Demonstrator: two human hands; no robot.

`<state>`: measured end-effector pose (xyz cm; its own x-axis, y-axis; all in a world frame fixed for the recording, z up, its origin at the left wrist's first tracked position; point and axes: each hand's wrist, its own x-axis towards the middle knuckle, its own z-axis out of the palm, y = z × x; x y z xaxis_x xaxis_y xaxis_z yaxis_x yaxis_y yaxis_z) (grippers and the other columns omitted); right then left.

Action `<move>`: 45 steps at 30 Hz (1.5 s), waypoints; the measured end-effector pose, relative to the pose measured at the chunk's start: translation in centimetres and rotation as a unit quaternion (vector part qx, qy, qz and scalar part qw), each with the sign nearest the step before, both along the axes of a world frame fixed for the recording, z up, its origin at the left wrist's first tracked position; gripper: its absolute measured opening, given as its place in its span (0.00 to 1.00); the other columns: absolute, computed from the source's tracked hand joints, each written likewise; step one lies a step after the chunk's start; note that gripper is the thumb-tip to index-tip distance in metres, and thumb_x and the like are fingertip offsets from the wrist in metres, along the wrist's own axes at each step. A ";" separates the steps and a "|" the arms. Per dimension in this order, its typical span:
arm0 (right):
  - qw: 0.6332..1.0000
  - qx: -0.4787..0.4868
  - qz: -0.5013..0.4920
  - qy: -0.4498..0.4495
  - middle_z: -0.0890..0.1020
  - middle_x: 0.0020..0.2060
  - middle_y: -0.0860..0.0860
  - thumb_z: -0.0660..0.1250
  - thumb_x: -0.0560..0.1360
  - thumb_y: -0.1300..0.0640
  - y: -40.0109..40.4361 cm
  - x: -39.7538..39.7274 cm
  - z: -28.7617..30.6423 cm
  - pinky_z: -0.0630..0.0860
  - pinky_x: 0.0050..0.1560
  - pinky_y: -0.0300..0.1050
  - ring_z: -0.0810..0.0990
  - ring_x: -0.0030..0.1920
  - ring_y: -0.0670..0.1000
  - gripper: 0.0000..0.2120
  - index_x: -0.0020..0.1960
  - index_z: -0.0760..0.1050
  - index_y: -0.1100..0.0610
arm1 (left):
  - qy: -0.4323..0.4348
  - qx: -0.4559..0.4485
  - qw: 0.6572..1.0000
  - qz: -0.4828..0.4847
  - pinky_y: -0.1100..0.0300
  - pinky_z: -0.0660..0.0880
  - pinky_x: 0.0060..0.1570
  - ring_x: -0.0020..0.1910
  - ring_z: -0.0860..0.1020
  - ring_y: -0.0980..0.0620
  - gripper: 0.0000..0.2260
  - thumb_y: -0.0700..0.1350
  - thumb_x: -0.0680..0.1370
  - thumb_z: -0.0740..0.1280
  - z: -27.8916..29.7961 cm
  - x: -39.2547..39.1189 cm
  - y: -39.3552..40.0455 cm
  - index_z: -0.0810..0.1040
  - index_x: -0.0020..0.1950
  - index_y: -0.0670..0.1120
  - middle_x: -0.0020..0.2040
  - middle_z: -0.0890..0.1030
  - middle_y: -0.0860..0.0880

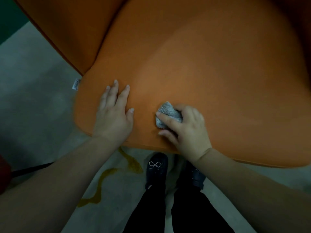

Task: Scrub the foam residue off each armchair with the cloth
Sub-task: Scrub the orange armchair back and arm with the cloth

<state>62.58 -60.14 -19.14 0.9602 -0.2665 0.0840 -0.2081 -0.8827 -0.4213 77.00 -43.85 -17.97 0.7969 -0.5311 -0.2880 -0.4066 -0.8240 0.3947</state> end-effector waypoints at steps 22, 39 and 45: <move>0.952 0.030 -0.302 -0.031 0.71 0.56 0.65 0.68 0.75 0.56 -10.1 -1.2 -0.8 0.70 0.58 0.58 0.71 0.55 0.66 0.17 0.64 0.77 0.51 | -0.036 0.016 0.998 -0.058 0.42 0.54 0.73 0.77 0.50 0.45 0.26 0.48 0.80 0.61 0.4 -1.8 -2.5 0.59 0.77 0.48 0.79 0.51 0.46; 0.989 0.070 -0.131 0.017 0.73 0.59 0.58 0.65 0.76 0.55 -8.7 8.8 -1.3 0.70 0.57 0.54 0.71 0.58 0.61 0.17 0.64 0.75 0.47 | -0.023 0.048 0.997 -0.063 0.45 0.52 0.73 0.77 0.47 0.49 0.27 0.51 0.80 0.60 0.3 -0.4 -5.9 0.55 0.78 0.53 0.79 0.48 0.51; 0.996 0.007 -0.083 0.031 0.77 0.53 0.63 0.69 0.76 0.58 -13.4 2.1 0.1 0.71 0.51 0.55 0.75 0.51 0.66 0.16 0.62 0.78 0.50 | -0.001 0.070 0.994 -0.081 0.48 0.52 0.75 0.77 0.47 0.48 0.27 0.52 0.81 0.59 1.5 -0.4 -5.6 0.55 0.78 0.51 0.79 0.49 0.50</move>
<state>64.71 -73.53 -19.09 0.9061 -0.4227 0.0206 -0.3767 -0.8277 -0.4159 76.61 -49.49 -16.50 0.7051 -0.6070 -0.3666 -0.5389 -0.7947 0.2793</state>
